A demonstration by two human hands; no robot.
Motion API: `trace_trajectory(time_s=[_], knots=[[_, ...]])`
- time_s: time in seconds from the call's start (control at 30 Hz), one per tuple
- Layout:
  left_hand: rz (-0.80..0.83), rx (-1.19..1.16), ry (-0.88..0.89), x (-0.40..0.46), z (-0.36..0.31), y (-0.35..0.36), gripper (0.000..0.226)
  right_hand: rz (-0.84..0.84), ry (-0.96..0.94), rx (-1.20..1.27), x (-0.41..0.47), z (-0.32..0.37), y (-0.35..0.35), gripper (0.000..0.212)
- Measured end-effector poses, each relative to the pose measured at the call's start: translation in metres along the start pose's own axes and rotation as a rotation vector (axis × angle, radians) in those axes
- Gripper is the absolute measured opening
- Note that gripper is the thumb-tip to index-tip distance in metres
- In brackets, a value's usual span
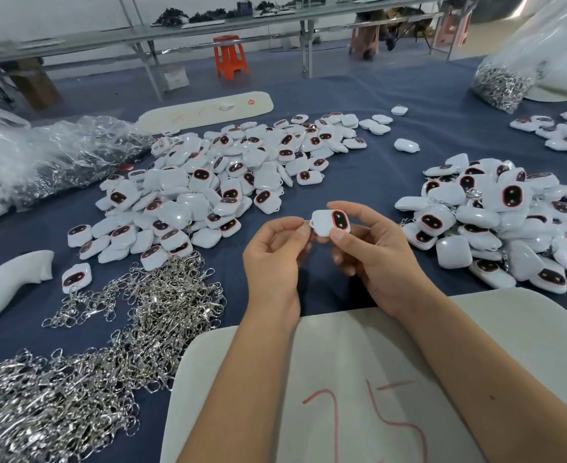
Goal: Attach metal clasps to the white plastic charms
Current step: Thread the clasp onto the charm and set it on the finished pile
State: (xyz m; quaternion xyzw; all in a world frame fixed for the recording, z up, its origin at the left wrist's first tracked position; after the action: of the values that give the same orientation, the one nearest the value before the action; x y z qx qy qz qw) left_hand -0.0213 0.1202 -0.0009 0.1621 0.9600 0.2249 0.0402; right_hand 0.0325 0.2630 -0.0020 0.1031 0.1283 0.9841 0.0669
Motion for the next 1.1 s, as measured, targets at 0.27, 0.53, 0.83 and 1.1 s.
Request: trace_trajectory(time_s=[0.27, 0.53, 0.83, 1.1], knots=[[-0.114, 0.612, 0.317, -0.002, -0.025, -0.006, 0.024, -0.021, -0.003, -0.027, 0.001, -0.002, -0.001, 0.034], [-0.028, 0.875, 0.472, -0.009, -0.025, 0.009, 0.016, -0.114, -0.001, -0.008, 0.001, -0.004, -0.008, 0.022], [-0.036, 0.607, 0.199, 0.005, -0.003, 0.016, 0.013, -0.689, -0.160, -0.145, -0.012, 0.011, -0.039, 0.027], [0.284, 0.290, -0.114, 0.022, 0.023, 0.109, 0.013, -0.931, -0.368, -0.339, -0.036, 0.043, -0.045, 0.083]])
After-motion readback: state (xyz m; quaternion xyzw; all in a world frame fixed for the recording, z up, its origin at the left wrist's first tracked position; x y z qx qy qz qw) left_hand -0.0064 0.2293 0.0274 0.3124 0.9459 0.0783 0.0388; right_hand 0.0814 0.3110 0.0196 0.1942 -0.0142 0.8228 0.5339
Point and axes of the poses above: each hand's wrist, its own x-axis towards the middle knuckle, its own y-axis out of the palm, z = x × y, the point moved 6 cm from there along x, towards the middle knuckle, and after that the axes turned 9 degrees about z, right-handed, at the moved point
